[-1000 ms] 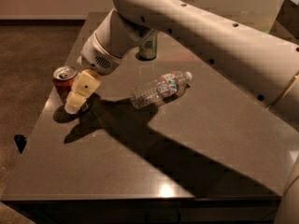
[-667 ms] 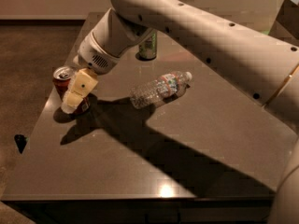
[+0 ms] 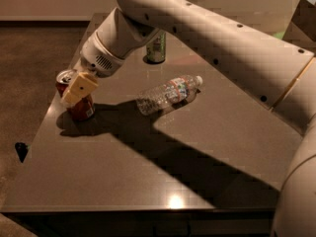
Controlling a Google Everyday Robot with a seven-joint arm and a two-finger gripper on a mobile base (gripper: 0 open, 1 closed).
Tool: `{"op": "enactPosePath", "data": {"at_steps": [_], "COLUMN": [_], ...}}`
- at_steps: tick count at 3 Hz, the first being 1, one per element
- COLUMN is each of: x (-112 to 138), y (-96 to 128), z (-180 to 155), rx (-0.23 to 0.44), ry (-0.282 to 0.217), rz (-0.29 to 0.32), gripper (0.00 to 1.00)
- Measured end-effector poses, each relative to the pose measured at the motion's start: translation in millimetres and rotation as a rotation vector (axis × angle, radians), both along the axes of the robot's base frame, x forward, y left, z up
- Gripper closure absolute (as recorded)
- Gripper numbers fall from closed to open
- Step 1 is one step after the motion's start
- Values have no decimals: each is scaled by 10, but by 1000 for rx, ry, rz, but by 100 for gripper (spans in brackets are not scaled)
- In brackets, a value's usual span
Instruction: Knock coke can over
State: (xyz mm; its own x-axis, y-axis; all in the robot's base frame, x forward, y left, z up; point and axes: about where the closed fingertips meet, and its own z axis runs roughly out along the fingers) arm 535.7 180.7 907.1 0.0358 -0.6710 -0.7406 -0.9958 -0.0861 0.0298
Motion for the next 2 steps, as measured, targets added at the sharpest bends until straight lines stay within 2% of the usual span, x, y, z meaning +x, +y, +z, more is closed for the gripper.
{"op": "enactPosePath", "data": {"at_steps": [1,2], "x": [-2,64], "y": [-88,-291], "z": [52,278], "rx": [12,-30], "ry": [6,-10], "rz": [-7,-29], "gripper": [64,88]}}
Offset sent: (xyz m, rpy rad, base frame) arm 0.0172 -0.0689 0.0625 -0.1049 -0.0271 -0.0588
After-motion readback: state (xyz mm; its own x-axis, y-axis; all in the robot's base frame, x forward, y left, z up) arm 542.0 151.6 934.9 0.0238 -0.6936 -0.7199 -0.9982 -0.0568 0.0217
